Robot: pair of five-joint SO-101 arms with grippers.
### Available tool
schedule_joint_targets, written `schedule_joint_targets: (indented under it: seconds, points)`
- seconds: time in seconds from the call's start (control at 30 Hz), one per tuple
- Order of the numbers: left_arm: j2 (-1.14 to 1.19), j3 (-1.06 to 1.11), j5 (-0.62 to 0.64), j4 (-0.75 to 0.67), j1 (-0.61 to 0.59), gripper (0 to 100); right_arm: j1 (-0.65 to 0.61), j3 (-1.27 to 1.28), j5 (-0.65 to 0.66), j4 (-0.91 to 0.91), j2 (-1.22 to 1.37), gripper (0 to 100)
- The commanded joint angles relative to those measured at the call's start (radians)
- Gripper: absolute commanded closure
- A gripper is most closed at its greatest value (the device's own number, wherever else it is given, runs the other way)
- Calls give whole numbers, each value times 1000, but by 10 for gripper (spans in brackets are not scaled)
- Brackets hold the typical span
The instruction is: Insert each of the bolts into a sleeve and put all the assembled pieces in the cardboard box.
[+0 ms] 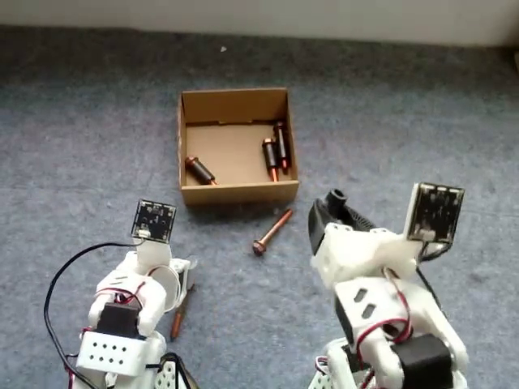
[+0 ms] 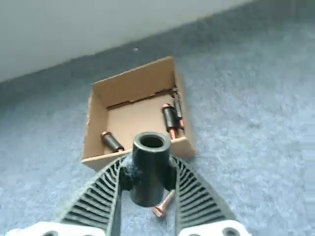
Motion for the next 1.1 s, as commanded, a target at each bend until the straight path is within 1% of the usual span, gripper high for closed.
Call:
schedule_joint_targets:
  seconds: [0.0, 0.1, 0.17, 0.3, 0.37, 0.5, 0.67, 0.83, 0.93, 0.97, 1.07]
  points:
    - [-7, 27, 8, 6, 64, 783, -93, -39, 77, 10, -111, 995]
    - [-7, 1, 6, 6, 74, 783, -124, 4, 123, 18, -174, 995]
    - [-7, -54, 6, 8, 67, 783, -142, 56, 144, 16, -211, 995]
    - [-7, -268, 9, 75, 2, 783, -202, 168, 149, 12, -314, 994]
    - [-7, -363, 11, 86, -21, 783, -225, 217, 149, 7, -366, 994]
    - [-7, -458, 11, 91, -54, 783, -229, 283, 149, 7, -357, 994]
    - [-8, -519, 8, 92, -113, 784, -231, 289, 149, 7, -357, 994]
    - [-8, -613, 8, 144, -150, 786, -228, 292, 149, 8, -358, 994]
    - [-8, -677, 5, 209, -174, 786, -228, 291, 149, 16, -358, 994]
    - [-7, -710, -12, 226, -176, 786, -228, 291, 149, 16, -358, 994]
    - [8, -825, -157, 313, -122, 787, -228, 291, 149, 16, -358, 994]
